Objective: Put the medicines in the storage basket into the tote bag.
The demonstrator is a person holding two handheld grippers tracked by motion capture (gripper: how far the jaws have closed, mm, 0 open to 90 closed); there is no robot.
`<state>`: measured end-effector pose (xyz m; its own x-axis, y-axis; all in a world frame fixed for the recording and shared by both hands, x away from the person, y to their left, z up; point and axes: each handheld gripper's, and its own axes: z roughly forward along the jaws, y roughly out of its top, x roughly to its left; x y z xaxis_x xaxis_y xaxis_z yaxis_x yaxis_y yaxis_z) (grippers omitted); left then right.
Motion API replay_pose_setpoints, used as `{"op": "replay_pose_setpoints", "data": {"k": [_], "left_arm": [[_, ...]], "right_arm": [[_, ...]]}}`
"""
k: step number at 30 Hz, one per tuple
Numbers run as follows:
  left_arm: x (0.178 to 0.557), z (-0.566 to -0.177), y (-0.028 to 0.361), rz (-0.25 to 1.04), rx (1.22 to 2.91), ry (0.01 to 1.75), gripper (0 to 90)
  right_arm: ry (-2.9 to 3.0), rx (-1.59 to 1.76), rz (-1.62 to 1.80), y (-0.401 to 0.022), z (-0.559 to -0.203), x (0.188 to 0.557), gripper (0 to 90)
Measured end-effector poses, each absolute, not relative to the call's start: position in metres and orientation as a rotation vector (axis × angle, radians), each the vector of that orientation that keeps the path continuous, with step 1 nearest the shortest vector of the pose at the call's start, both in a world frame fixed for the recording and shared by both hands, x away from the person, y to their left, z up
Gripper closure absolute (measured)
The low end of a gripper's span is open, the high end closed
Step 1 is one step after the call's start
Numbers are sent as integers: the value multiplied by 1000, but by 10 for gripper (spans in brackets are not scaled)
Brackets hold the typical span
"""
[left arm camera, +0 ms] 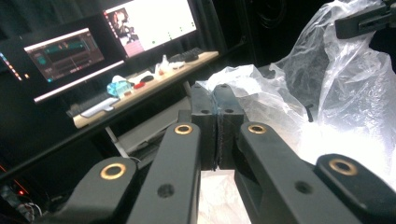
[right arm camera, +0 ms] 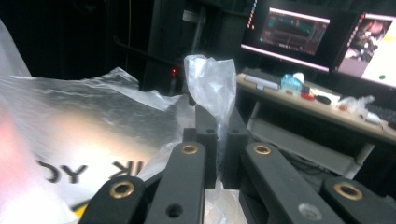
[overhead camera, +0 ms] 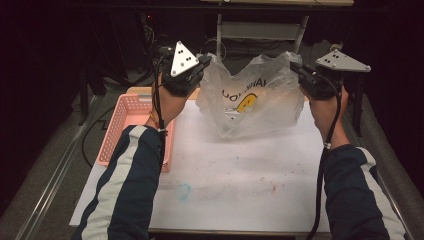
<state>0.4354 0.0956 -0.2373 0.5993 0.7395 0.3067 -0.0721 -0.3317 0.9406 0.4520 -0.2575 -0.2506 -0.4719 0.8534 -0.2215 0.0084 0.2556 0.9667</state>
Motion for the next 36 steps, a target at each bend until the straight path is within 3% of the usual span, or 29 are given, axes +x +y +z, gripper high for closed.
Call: {"op": "replay_pose_setpoints", "data": {"k": [9, 22, 36], "left_arm": [[435, -232, 104, 910, 1688, 586, 868], [471, -276, 118, 906, 1765, 757, 824], [495, -308, 86, 1028, 1664, 807, 863]], "right_arm": [[1673, 767, 1362, -257, -228, 441, 900], [1703, 918, 1253, -269, -267, 474, 900], [1536, 939, 1164, -270, -287, 501, 900]]}}
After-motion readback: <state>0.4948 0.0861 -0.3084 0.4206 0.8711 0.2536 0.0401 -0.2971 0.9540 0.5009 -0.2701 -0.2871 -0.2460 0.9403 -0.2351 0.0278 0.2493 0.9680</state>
